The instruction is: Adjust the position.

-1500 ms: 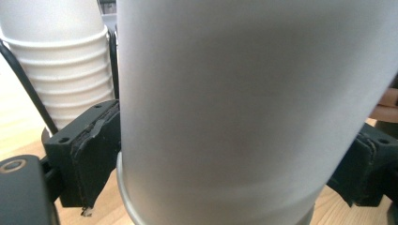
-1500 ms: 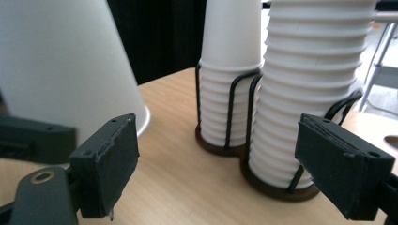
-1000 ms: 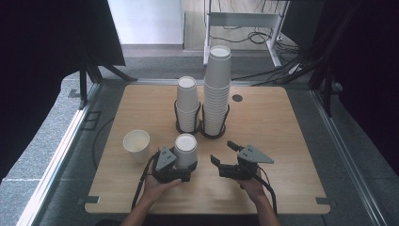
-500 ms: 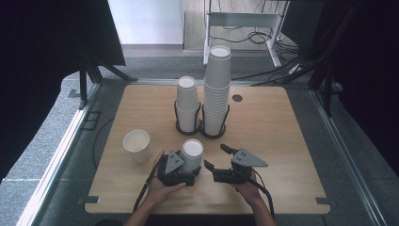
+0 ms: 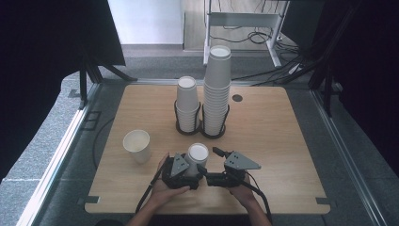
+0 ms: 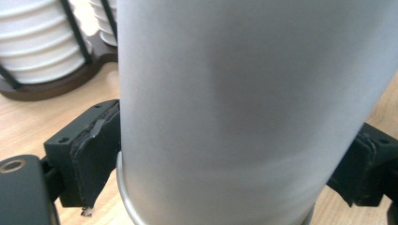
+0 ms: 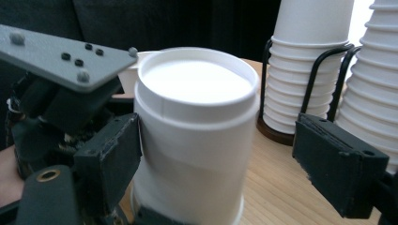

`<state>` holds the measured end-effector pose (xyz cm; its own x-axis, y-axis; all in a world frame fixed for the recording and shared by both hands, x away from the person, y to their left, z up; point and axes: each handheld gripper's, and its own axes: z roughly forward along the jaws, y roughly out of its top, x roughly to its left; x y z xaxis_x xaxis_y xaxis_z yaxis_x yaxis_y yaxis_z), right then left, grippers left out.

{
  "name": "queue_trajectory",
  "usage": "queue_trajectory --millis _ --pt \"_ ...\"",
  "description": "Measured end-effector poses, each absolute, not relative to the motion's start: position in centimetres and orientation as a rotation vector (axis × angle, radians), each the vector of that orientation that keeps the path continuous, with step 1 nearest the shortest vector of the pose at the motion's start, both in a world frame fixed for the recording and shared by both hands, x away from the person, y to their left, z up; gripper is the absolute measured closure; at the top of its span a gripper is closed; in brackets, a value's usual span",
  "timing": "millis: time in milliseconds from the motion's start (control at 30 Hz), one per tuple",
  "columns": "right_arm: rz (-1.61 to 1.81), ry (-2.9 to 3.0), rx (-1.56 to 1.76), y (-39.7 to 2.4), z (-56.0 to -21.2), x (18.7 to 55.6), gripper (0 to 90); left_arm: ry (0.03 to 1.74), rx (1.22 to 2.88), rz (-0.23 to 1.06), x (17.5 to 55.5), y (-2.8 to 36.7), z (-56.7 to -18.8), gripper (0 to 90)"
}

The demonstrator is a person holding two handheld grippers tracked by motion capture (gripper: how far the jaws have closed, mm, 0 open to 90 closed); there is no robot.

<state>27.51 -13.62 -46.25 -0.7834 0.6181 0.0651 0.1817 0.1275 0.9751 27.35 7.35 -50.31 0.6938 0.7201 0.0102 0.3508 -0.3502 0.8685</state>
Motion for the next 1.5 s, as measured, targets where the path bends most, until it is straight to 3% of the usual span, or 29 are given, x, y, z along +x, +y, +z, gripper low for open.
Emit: queue_trajectory --millis 600,967,1500 --pt "1.73 2.081 0.792 -12.9 -46.9 27.7 23.3 0.796 1.993 0.451 26.7 5.5 -50.7 5.6" --pt "1.958 2.032 0.957 -14.3 -47.3 28.6 23.3 0.798 2.012 0.403 27.0 5.7 -50.6 5.5" --pt "1.918 2.054 0.945 -14.0 -47.7 28.5 23.0 0.799 2.042 0.38 27.2 5.8 -51.0 6.8"
